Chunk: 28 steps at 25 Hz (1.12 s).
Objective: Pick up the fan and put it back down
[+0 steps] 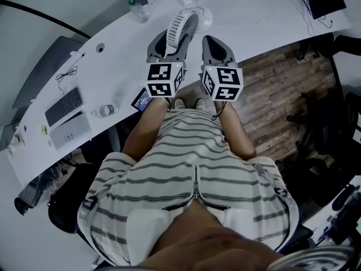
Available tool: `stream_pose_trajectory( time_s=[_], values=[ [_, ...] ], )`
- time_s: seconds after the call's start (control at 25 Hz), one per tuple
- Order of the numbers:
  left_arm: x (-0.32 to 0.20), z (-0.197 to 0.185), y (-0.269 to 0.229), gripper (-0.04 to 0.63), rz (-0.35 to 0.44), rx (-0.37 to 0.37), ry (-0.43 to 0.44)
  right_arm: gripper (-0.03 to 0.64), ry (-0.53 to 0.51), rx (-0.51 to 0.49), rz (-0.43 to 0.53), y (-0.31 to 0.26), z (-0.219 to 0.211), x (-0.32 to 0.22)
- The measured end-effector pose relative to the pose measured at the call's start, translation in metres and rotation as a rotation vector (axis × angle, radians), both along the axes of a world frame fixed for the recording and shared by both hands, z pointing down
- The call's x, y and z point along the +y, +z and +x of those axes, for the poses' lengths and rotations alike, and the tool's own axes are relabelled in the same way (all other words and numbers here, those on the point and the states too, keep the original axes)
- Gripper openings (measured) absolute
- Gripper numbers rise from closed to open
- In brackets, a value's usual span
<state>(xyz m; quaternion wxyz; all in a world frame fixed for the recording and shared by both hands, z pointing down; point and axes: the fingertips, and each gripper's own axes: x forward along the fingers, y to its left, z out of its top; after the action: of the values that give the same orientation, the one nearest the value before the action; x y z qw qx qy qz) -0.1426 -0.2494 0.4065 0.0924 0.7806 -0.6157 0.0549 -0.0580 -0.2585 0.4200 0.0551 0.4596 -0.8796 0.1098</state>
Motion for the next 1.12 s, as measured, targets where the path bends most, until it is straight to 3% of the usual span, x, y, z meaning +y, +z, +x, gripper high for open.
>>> stream_pose_trajectory(
  time_s=[1.12],
  values=[
    [-0.012,0.004,0.004,0.227,0.012,0.0,0.012,0.012,0.009,0.0,0.017,0.0,0.003,-0.011]
  ],
)
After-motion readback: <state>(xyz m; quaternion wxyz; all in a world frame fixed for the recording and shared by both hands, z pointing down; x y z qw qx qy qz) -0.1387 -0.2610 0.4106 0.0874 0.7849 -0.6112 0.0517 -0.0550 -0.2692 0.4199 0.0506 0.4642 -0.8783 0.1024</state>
